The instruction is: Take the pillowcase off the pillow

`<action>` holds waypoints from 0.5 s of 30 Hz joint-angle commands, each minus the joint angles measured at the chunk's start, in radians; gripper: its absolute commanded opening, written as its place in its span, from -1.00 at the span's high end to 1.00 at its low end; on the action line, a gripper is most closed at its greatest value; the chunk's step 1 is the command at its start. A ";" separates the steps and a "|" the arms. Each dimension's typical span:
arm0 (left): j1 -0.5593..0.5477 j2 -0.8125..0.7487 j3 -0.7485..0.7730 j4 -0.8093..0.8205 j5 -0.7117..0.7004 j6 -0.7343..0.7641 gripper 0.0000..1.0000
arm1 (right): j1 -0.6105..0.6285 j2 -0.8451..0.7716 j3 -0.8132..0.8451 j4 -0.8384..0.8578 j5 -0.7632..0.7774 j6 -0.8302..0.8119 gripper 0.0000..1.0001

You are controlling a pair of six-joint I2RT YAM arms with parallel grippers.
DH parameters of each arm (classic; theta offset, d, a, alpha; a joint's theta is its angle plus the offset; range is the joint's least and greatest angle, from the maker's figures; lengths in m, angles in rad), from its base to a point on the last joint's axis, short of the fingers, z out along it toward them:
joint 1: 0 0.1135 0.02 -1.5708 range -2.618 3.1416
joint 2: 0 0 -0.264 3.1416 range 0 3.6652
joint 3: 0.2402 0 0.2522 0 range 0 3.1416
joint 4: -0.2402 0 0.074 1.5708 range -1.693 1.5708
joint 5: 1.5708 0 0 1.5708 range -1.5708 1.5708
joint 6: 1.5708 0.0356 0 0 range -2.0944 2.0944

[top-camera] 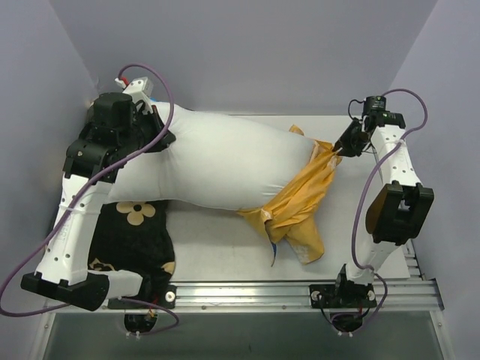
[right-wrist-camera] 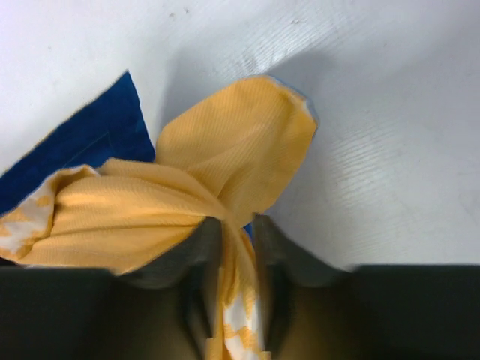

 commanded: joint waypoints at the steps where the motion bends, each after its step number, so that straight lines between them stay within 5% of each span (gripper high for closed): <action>1: 0.046 -0.035 0.077 0.175 -0.168 0.018 1.00 | -0.016 -0.059 -0.030 0.107 0.230 -0.059 0.40; 3: 0.038 -0.023 0.025 0.200 -0.174 0.006 1.00 | 0.034 -0.105 -0.039 0.107 0.272 -0.094 -0.08; 5: 0.035 -0.010 -0.044 0.238 -0.180 -0.008 1.00 | 0.114 -0.166 -0.059 0.109 0.290 -0.124 -0.28; 10: 0.027 -0.016 -0.163 0.313 -0.203 -0.039 1.00 | 0.346 -0.324 -0.164 0.107 0.387 -0.149 -0.51; 14: 0.021 -0.012 -0.207 0.326 -0.227 -0.043 1.00 | 0.609 -0.484 -0.322 0.158 0.460 -0.134 -0.53; 15: 0.020 -0.012 -0.212 0.329 -0.232 -0.043 1.00 | 0.754 -0.530 -0.351 0.172 0.484 -0.126 -0.53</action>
